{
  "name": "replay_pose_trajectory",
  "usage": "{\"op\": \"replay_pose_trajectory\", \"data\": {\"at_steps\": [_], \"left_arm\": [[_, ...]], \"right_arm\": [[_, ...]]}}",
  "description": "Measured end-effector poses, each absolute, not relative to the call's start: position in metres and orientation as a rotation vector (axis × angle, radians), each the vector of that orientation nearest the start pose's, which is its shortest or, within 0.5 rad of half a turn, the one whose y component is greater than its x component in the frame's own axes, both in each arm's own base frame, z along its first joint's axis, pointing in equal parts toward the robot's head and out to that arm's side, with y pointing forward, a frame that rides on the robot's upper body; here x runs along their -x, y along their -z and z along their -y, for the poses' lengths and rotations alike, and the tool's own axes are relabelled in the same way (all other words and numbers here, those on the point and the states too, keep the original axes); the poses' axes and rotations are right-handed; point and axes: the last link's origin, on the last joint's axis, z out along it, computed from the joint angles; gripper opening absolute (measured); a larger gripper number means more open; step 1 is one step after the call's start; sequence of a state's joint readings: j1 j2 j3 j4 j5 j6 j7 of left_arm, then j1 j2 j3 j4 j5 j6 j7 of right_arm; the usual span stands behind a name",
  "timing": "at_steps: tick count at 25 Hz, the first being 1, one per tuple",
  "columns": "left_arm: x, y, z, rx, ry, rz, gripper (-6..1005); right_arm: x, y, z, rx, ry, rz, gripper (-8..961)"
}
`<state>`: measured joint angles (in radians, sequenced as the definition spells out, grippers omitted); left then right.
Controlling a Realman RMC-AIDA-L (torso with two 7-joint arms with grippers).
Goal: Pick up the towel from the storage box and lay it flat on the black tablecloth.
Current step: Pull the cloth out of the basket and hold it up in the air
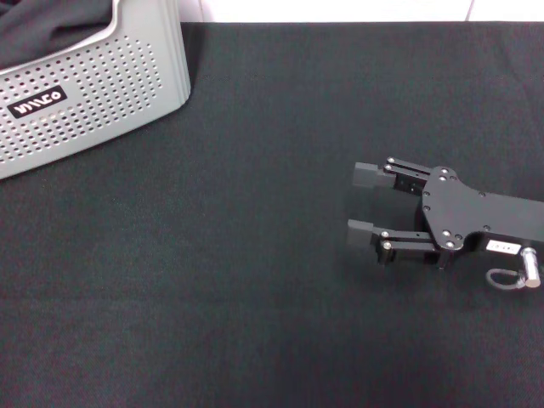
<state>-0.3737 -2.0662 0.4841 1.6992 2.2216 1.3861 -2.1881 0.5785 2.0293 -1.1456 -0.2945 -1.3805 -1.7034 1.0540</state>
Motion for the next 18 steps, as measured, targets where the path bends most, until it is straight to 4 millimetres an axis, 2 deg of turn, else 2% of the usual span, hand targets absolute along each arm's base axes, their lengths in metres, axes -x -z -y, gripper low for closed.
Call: {"op": "replay_pose_trajectory", "data": {"at_steps": [4, 7, 12, 15, 18], "left_arm": [[0.234, -0.253, -0.311, 1.814, 0.52, 0.672, 40], [0.216, -0.262, -0.296, 1.823, 0.705, 0.556, 40], [0.184, -0.273, -0.258, 1.861, 1.046, 0.258, 39], [0.167, -0.274, -0.24, 1.898, 1.205, 0.129, 38], [0.152, -0.265, -0.23, 2.018, 1.263, 0.022, 37]], "right_arm": [[-0.217, 0.033, -0.299, 2.763, -1.275, -0.361, 827], [-0.219, 0.032, -0.298, 2.752, -1.279, -0.356, 827], [-0.221, 0.032, -0.296, 2.74, -1.278, -0.343, 827], [-0.222, 0.032, -0.296, 2.721, -1.284, -0.329, 826], [-0.223, 0.03, -0.294, 2.704, -1.297, -0.308, 826]]}}
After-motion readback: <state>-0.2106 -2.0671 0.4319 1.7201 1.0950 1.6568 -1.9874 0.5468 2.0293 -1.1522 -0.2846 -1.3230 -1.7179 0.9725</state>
